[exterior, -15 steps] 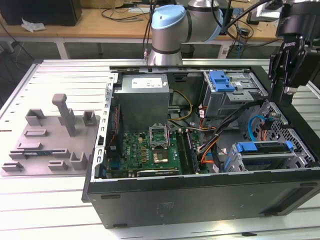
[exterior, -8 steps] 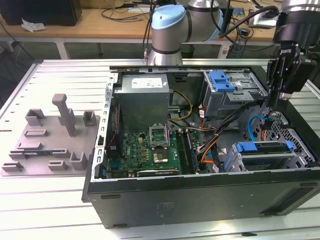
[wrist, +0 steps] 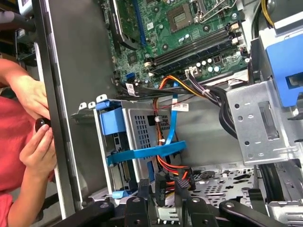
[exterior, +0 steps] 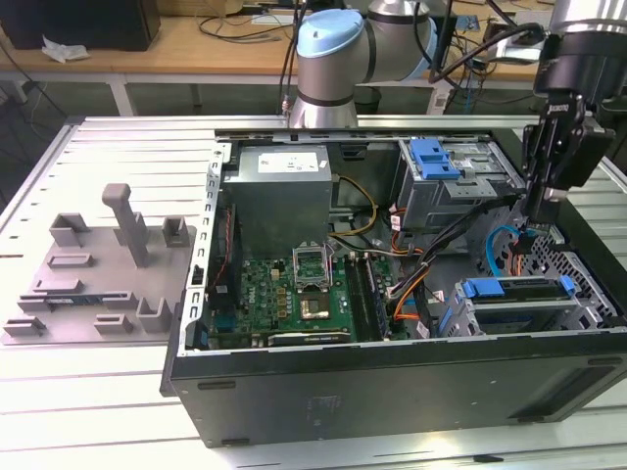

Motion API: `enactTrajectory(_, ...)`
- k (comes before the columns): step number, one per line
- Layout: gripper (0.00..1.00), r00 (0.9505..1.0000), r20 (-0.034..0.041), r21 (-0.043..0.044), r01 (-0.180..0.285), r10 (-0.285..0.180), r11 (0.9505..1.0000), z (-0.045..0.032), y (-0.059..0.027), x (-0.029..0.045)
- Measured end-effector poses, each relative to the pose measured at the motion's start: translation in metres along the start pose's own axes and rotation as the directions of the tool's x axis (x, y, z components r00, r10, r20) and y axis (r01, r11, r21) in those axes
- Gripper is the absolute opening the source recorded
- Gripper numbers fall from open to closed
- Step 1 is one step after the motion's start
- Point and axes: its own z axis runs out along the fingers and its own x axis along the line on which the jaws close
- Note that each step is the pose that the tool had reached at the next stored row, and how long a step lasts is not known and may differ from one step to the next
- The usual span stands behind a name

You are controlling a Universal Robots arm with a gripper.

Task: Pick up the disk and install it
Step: 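Insert the first disk wire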

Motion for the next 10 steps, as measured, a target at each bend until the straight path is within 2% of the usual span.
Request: enactTrajectory(10,0.35,1.0000,0.0023,-0.0024,-0.001,0.001,1.0000,0.0045,-0.0011,-0.0001)
